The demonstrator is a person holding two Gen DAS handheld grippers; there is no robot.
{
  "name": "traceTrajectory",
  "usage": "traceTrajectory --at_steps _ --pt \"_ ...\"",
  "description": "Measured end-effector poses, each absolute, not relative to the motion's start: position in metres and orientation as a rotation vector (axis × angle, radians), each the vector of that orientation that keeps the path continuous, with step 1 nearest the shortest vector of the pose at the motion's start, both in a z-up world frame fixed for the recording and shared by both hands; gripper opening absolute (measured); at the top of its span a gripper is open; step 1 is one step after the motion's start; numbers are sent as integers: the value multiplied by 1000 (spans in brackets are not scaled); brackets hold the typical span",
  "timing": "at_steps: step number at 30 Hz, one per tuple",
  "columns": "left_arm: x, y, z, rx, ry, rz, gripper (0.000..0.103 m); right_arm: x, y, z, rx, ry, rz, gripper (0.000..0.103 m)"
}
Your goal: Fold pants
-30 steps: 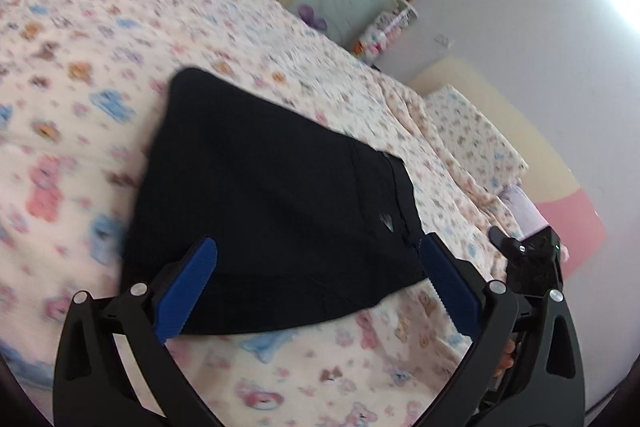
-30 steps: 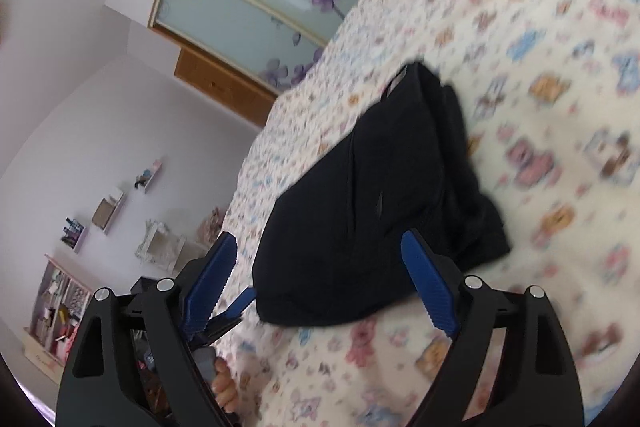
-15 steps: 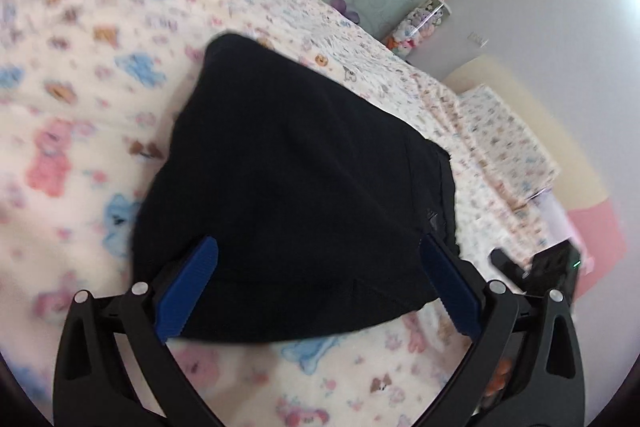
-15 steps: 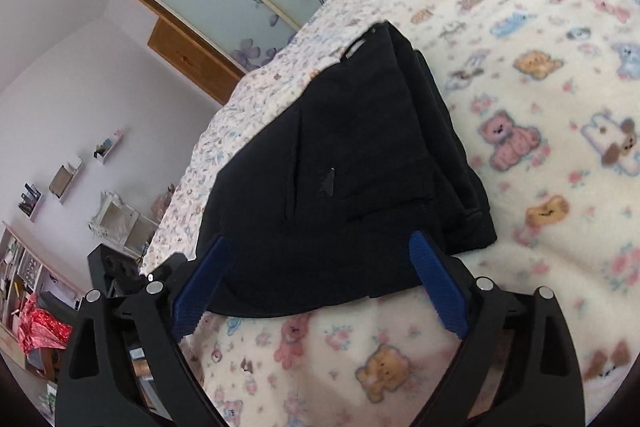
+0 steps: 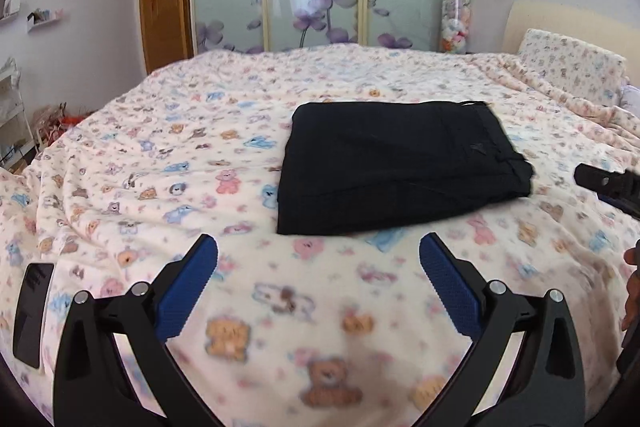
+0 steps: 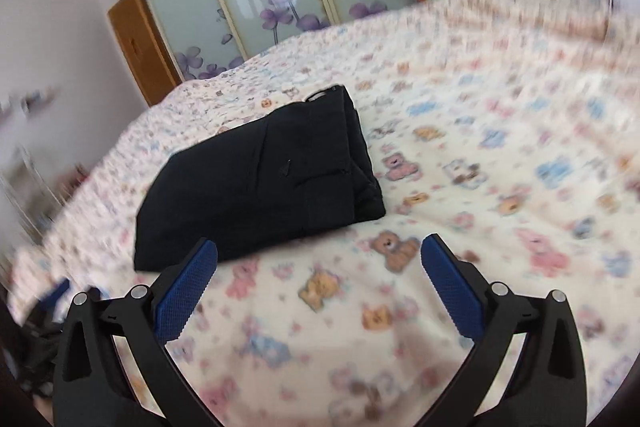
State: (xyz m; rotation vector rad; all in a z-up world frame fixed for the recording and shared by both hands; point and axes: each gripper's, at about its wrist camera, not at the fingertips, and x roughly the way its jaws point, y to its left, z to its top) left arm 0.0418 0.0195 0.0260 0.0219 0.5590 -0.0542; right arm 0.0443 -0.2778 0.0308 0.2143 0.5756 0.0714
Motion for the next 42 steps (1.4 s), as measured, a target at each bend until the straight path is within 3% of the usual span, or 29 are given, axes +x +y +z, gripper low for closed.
traceTrajectory --at_steps 6,10,42 --pt "31 10 25 54 484 -112 101 27 -251 20 129 531 17 102" --pt "38 13 15 -11 528 -138 101 30 -236 7 41 552 -3 102" --pt "38 6 4 48 538 -21 101 20 -217 -7 -11 525 -55 102"
